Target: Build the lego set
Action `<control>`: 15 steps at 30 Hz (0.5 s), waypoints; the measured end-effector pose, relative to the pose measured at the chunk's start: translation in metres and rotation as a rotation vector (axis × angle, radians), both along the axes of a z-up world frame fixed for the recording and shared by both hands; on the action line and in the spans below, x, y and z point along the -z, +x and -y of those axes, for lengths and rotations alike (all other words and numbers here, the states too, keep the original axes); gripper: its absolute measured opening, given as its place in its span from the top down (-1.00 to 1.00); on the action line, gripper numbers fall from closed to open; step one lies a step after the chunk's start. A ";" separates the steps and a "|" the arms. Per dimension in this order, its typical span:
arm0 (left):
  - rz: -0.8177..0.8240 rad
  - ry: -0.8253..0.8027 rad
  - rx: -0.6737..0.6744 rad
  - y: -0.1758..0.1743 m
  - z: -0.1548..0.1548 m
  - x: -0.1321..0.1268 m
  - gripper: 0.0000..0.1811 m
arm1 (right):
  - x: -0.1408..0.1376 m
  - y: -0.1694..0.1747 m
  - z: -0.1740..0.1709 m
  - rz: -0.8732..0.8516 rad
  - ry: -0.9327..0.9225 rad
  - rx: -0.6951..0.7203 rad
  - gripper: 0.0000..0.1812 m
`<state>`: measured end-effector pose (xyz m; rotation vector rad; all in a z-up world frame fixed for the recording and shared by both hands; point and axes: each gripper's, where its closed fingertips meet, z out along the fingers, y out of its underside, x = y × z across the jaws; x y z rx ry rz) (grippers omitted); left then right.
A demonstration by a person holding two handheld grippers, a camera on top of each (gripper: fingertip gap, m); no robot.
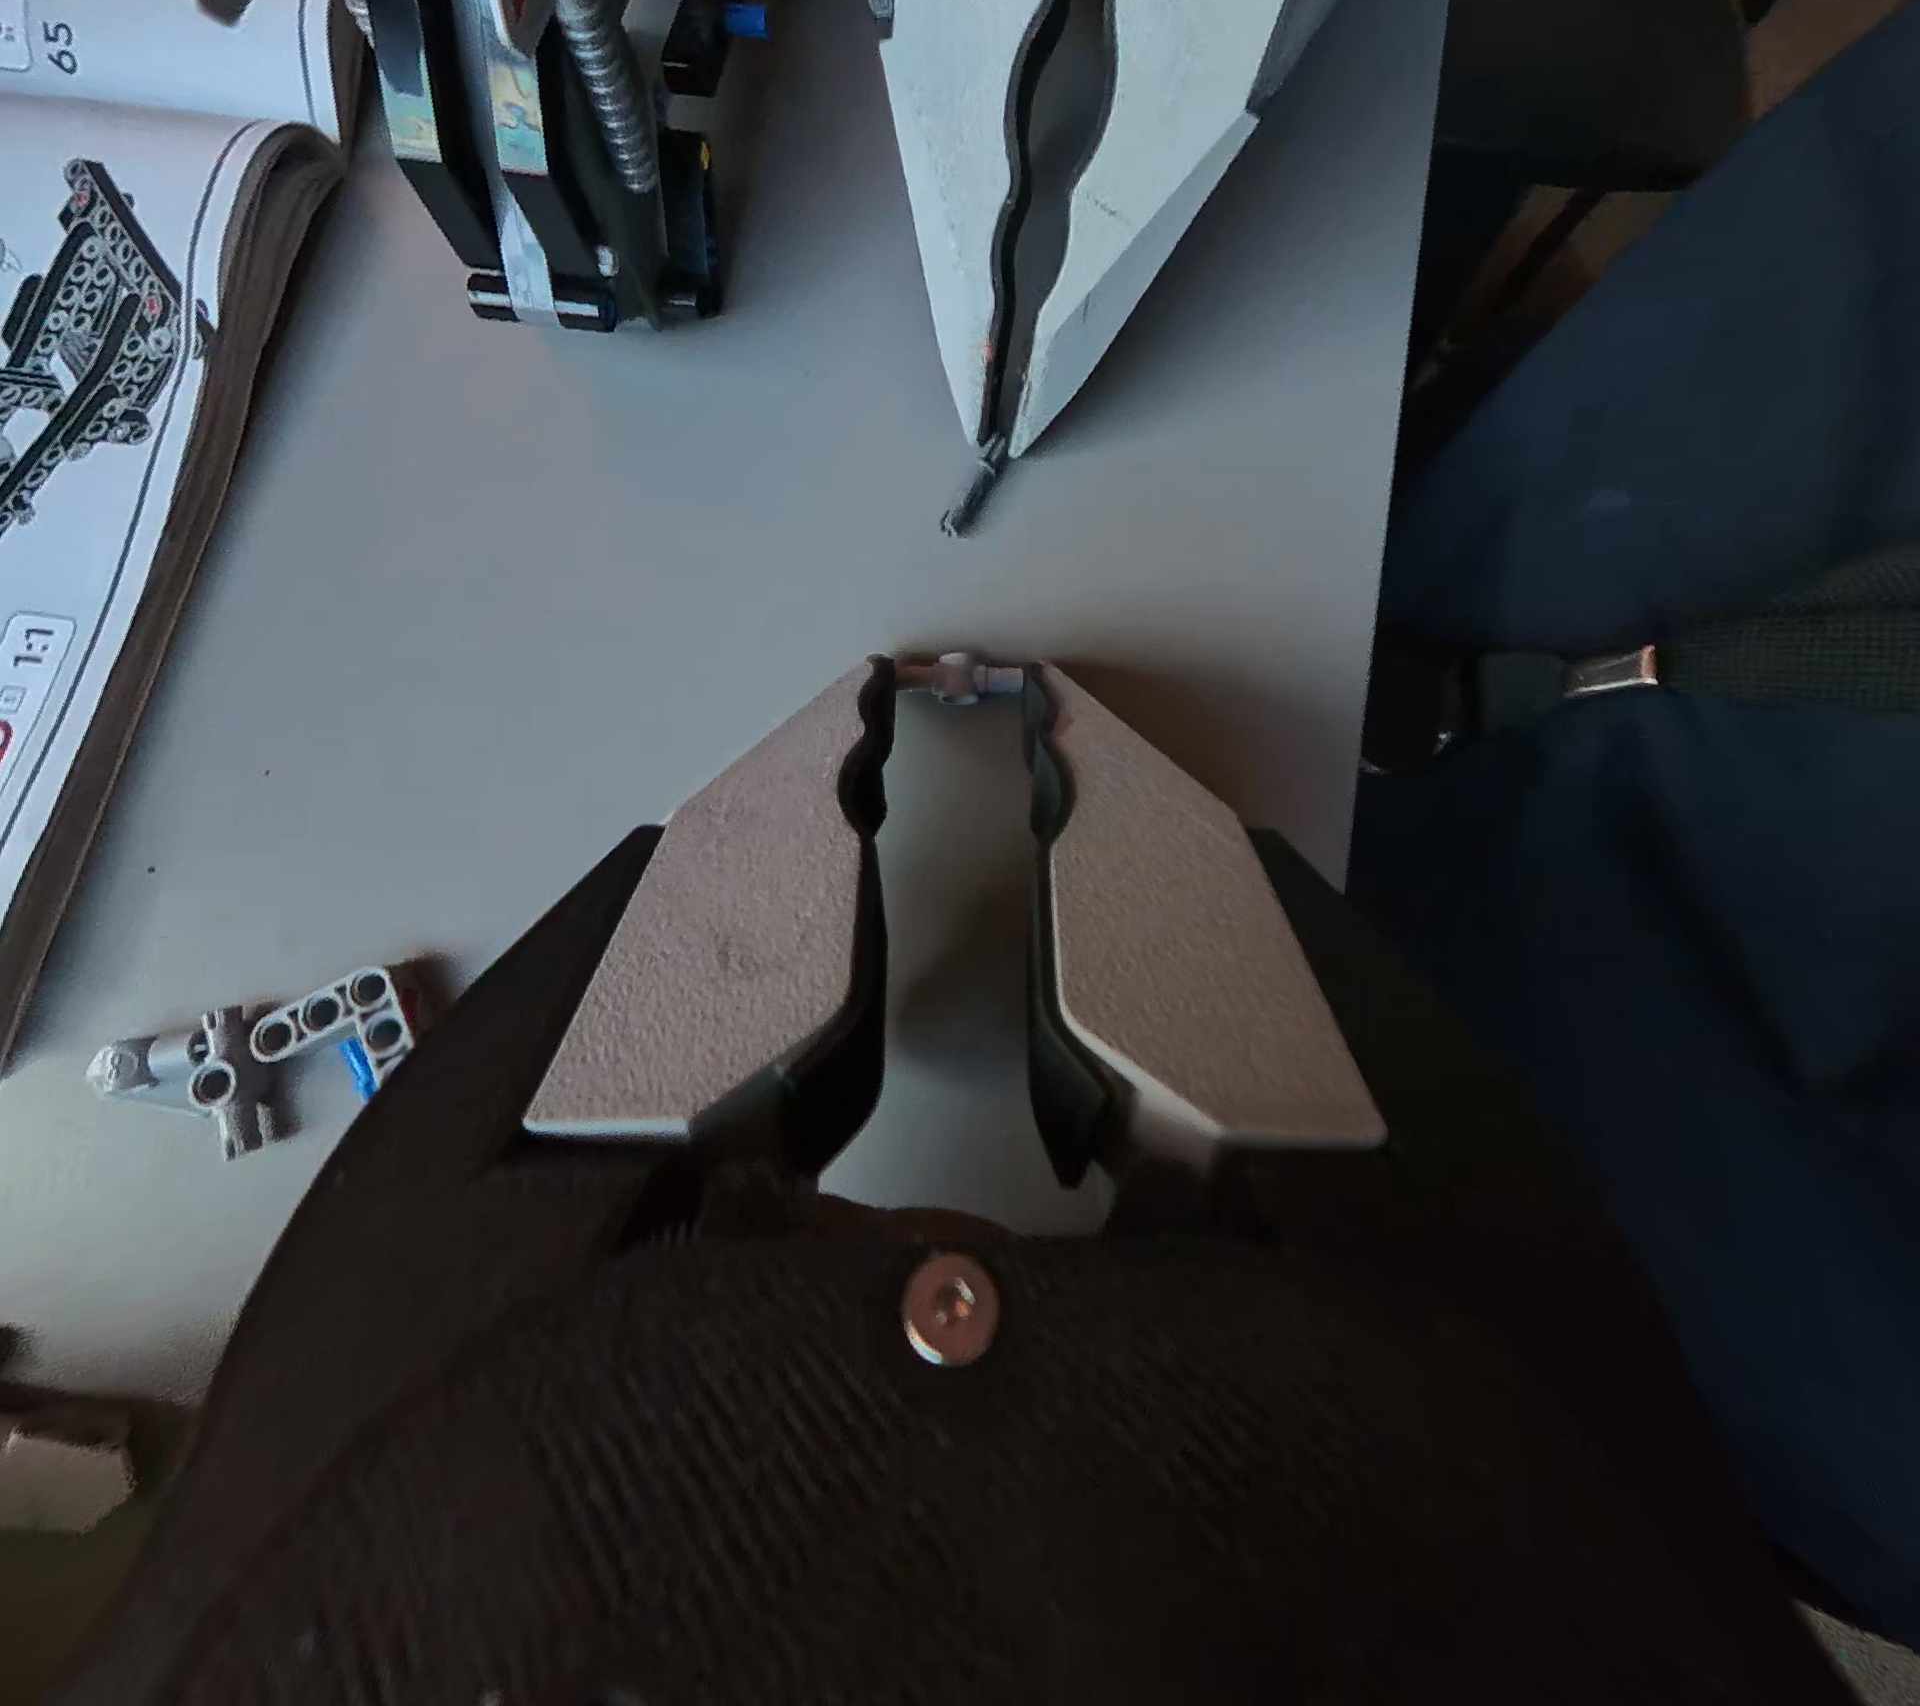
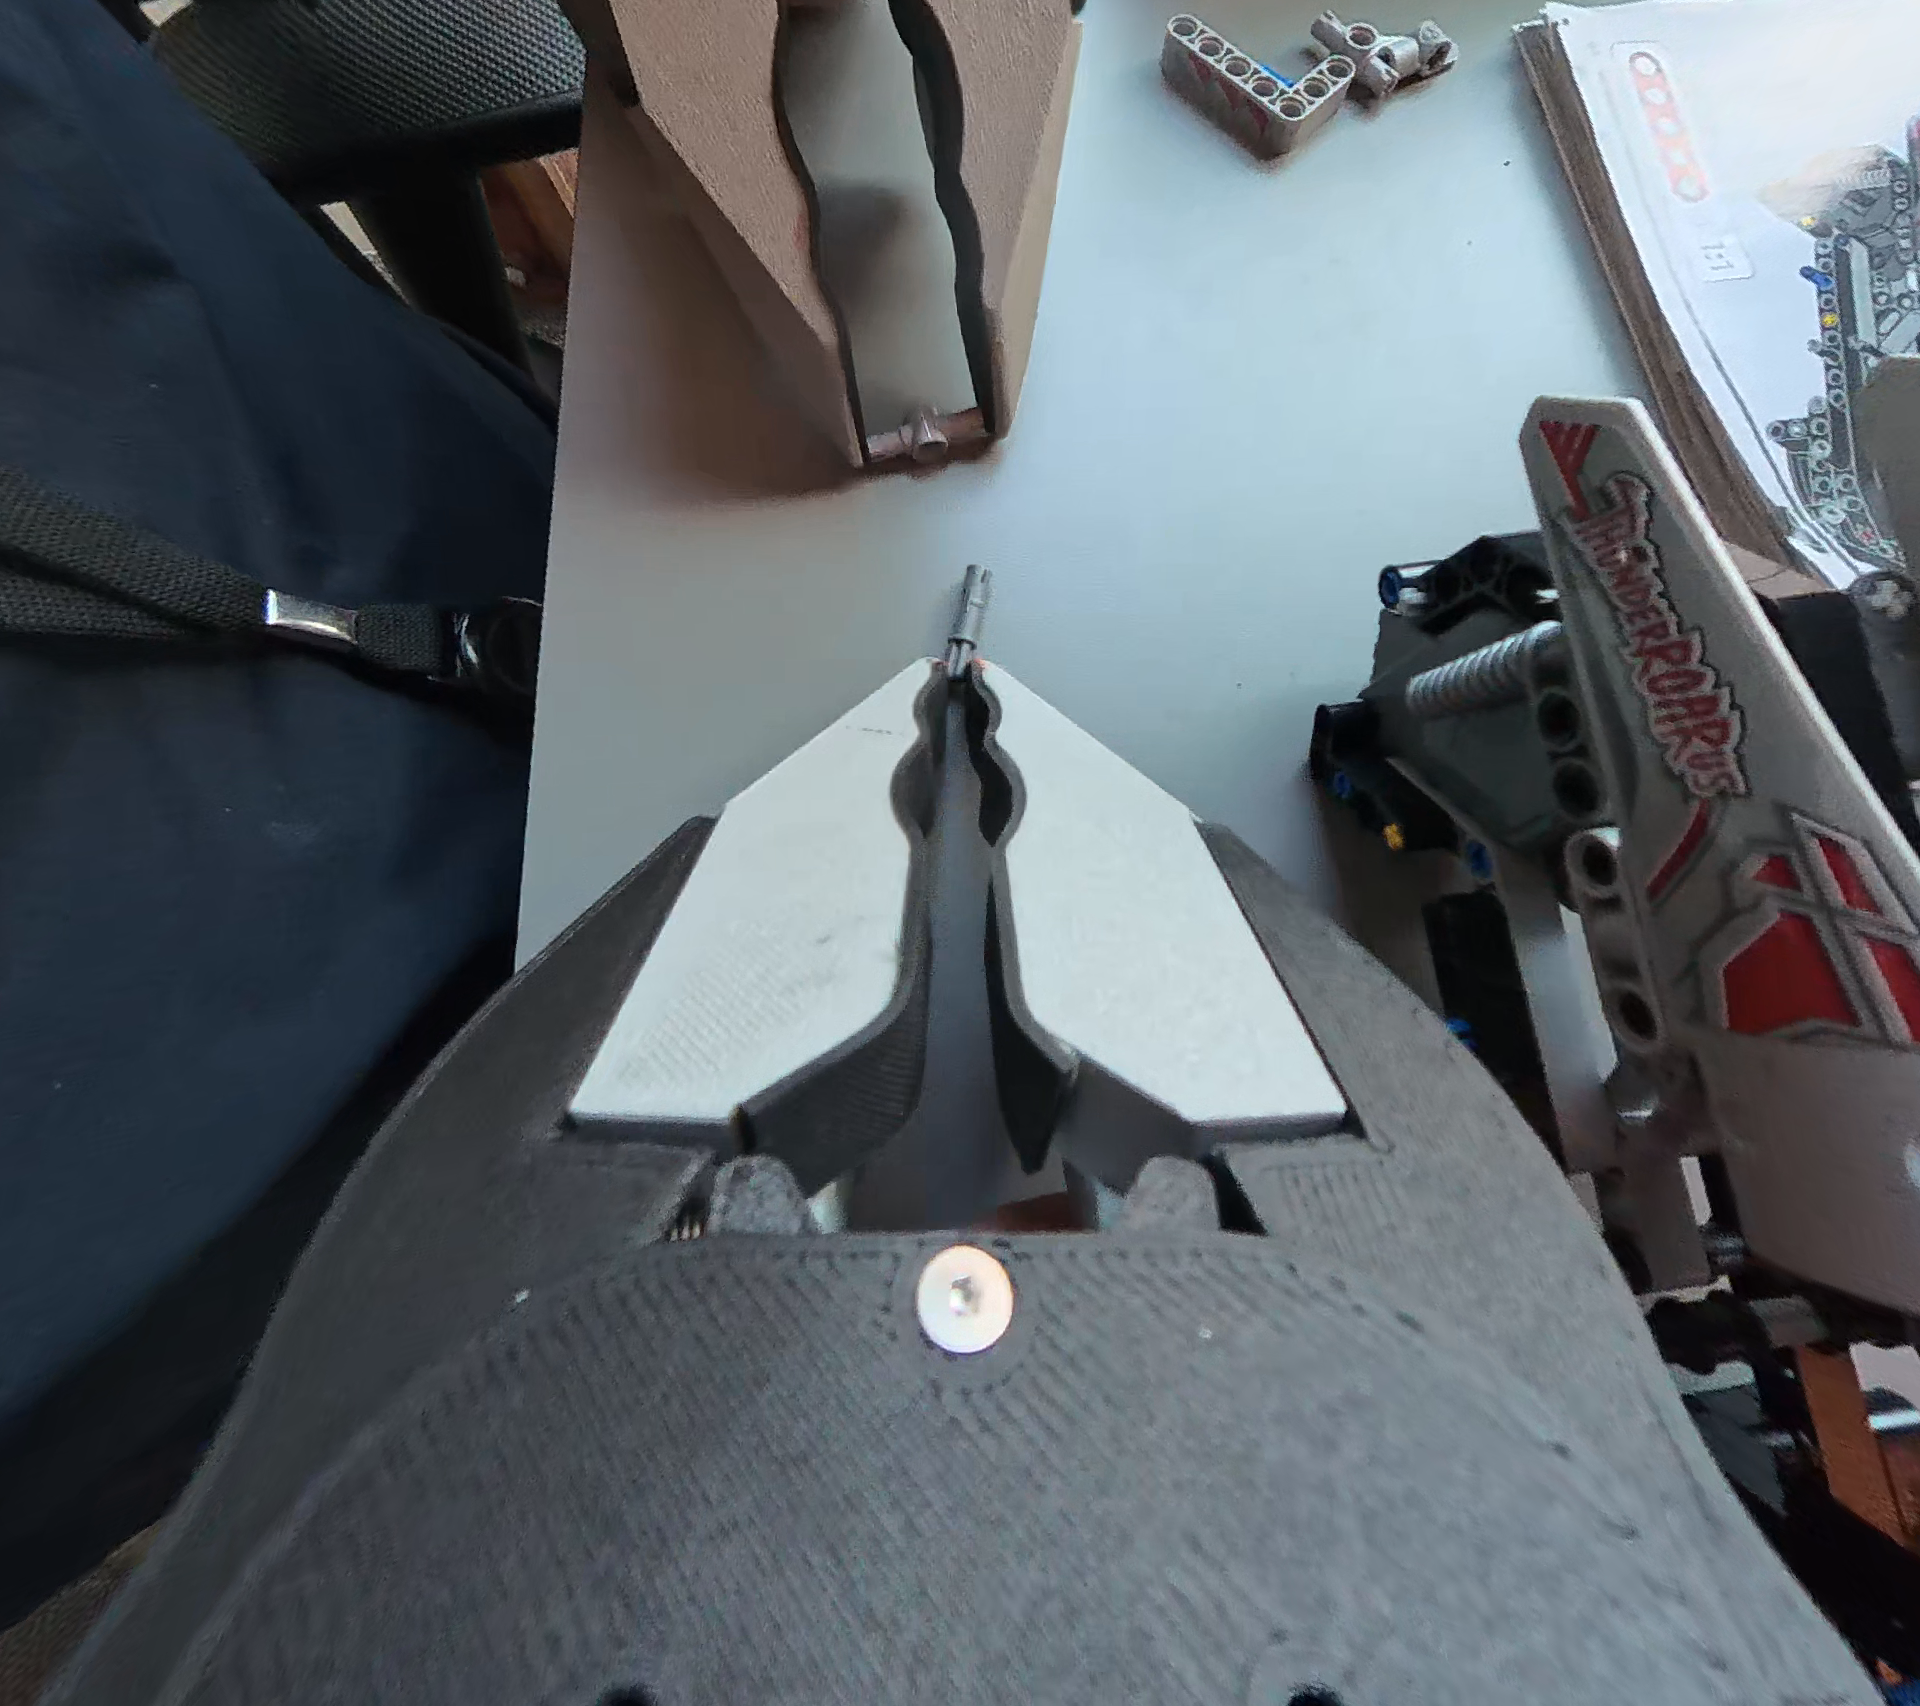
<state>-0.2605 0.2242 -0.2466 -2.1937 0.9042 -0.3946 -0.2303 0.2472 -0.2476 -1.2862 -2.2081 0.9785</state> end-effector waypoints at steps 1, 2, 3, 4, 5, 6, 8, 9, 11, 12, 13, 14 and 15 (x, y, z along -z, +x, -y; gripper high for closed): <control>-0.001 0.001 0.003 0.001 -0.002 0.000 0.76 | 0.000 -0.001 0.000 -0.004 0.008 -0.001 1.00; -0.003 0.003 0.008 0.003 -0.004 0.000 0.76 | 0.000 -0.001 0.001 -0.008 0.017 -0.003 1.00; -0.003 0.004 0.013 0.004 -0.005 0.000 0.76 | 0.000 -0.002 0.001 -0.012 0.024 -0.004 1.00; -0.002 0.003 0.018 0.004 -0.005 0.000 0.76 | 0.000 -0.002 0.001 -0.012 0.025 -0.004 1.00; 0.000 0.002 0.020 0.005 -0.006 0.000 0.76 | 0.000 -0.002 0.001 -0.010 0.020 -0.003 1.00; 0.002 0.000 0.021 0.005 -0.006 0.000 0.76 | 0.000 -0.002 0.000 -0.006 0.012 -0.003 1.00; 0.004 -0.003 0.021 0.005 -0.006 0.000 0.76 | -0.001 -0.002 -0.001 0.000 -0.007 0.001 0.80; 0.003 -0.002 0.021 0.005 -0.006 0.000 0.76 | -0.001 -0.002 -0.001 0.003 -0.015 0.002 0.77; 0.001 0.000 0.021 0.005 -0.006 0.000 0.76 | -0.001 -0.002 -0.001 0.004 -0.016 0.002 0.77; 0.002 0.000 0.020 0.005 -0.006 0.000 0.76 | -0.001 -0.003 -0.002 0.002 -0.010 0.004 0.79; 0.003 -0.002 0.019 0.005 -0.006 0.000 0.76 | -0.001 -0.003 -0.002 0.000 -0.003 0.006 0.78; 0.004 -0.003 0.018 0.005 -0.006 0.000 0.76 | -0.001 -0.003 -0.002 -0.002 0.003 0.012 0.78; 0.004 -0.003 0.017 0.005 -0.006 0.000 0.76 | 0.000 -0.003 -0.002 -0.001 0.003 0.021 0.76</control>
